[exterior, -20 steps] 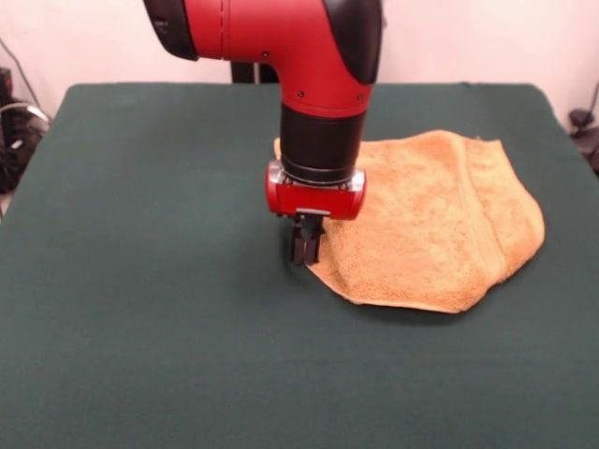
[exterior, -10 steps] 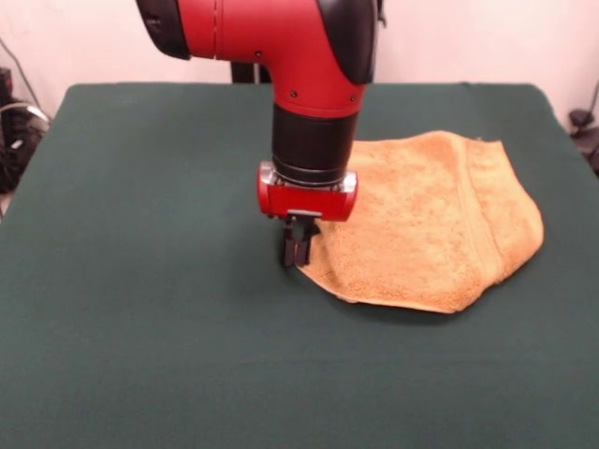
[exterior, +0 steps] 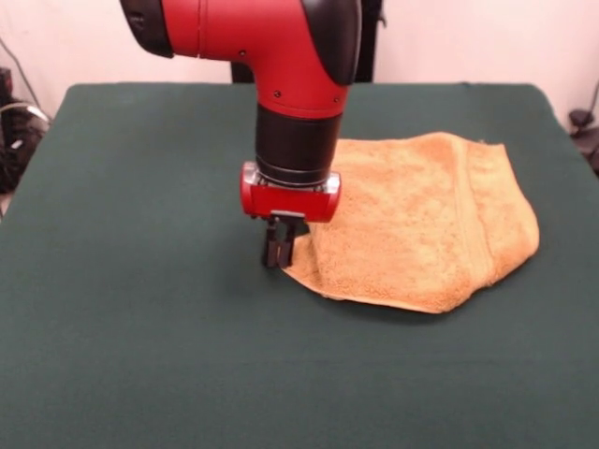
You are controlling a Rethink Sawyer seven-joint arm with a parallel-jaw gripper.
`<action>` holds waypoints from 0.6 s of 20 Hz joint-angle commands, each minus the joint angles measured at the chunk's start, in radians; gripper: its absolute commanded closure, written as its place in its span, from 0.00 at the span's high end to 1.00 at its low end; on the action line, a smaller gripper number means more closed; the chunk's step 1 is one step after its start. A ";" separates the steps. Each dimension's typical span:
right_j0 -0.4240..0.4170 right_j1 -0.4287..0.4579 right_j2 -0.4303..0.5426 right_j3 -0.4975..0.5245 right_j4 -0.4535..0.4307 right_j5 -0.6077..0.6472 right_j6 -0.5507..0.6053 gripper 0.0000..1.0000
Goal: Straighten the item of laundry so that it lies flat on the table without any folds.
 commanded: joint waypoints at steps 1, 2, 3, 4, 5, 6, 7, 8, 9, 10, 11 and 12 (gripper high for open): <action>-0.017 0.063 -0.008 -0.008 -0.083 0.001 -0.022 0.00; -0.018 0.061 -0.008 -0.008 -0.086 0.005 -0.026 0.00; -0.019 0.059 -0.010 -0.009 -0.087 0.008 -0.027 0.00; -0.021 0.058 -0.010 -0.009 -0.090 0.012 -0.033 0.00; -0.024 0.055 -0.008 -0.008 -0.091 0.017 -0.040 0.00; -0.025 0.052 -0.008 -0.008 -0.095 0.021 -0.044 0.00; -0.025 0.049 -0.009 -0.007 -0.098 0.025 -0.047 0.00; -0.027 0.048 -0.008 -0.008 -0.101 0.027 -0.050 0.00; -0.027 0.047 -0.007 -0.008 -0.105 0.030 -0.051 0.00; -0.028 0.045 -0.007 -0.008 -0.108 0.032 -0.053 0.00; -0.025 0.043 -0.008 -0.006 -0.113 0.034 -0.052 0.00; -0.025 0.041 -0.009 -0.005 -0.116 0.034 -0.051 0.00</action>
